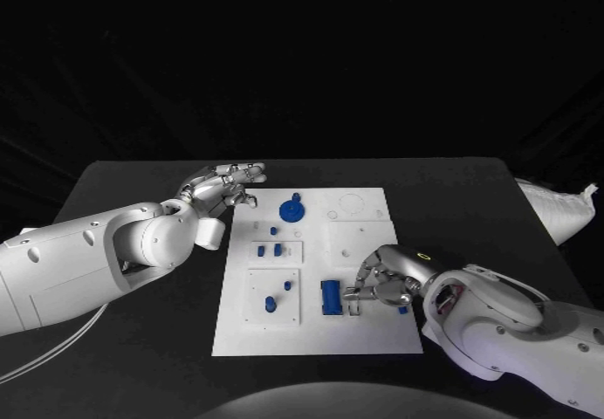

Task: Assemble the parts on the task board

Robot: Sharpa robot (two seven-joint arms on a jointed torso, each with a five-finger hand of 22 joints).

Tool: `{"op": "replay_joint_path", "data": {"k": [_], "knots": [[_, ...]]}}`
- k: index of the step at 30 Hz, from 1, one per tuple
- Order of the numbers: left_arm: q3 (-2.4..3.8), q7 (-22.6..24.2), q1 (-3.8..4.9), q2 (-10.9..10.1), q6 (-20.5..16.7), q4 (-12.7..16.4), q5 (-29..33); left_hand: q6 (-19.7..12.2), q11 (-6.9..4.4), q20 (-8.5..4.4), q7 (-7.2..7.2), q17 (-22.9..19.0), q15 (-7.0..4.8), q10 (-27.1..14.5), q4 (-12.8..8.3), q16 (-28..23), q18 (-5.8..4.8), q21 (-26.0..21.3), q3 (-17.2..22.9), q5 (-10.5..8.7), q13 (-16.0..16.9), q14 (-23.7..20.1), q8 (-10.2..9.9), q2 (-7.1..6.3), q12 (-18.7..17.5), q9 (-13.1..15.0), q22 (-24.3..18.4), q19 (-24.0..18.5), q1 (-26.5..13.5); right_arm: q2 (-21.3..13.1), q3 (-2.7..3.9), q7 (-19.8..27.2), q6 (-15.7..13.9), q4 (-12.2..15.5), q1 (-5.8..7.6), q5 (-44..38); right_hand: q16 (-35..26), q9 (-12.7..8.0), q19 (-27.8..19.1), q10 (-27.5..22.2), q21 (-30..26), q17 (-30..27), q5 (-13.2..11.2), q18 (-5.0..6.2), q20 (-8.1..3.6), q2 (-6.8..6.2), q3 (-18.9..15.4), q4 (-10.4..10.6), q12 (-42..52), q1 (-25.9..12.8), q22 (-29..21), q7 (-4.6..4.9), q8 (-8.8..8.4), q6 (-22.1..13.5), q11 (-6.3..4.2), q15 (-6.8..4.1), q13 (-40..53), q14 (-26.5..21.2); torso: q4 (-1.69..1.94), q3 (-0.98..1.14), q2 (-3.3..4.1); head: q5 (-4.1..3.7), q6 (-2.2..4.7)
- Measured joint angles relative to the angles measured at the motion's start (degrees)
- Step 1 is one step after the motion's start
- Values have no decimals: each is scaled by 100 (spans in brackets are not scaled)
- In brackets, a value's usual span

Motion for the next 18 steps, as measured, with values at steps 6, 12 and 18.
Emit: {"op": "replay_joint_path", "data": {"k": [6,12,18], "knots": [[-3,-4,0,-5,0,3,-2,0,0,0,0,-4,0,0,0,-20,0,0,0,0,0,0,0,0,0,0,-4,0,0,-622,23,248,-285,215,207,241,-22,-101,-10,-4,-24,-1,195,0,53,-2,72,-14,-11,2,-29,124,-313,-205,116,71,4,-11,-1,0,-1,-75,25],[-3,-5,-1,-8,0,8,-4,0,0,0,0,-17,0,0,0,-20,0,0,0,0,0,0,0,0,0,0,-4,0,0,-1065,-3,267,-191,231,263,243,-22,-151,-10,-17,-24,-1,371,0,94,-31,125,-67,-16,108,-36,129,-443,-209,129,93,5,10,-3,-3,1,-159,57],[-4,-5,-1,-12,0,12,-6,0,0,0,0,-17,0,0,0,-20,1,1,0,0,-1,0,0,0,0,0,-4,0,0,-1228,-63,154,127,224,254,-113,-22,-176,-10,-6,-43,-1,371,0,94,-31,125,-67,-17,109,-45,128,-511,-209,159,114,7,-10,-25,4,6,-224,80]]}}
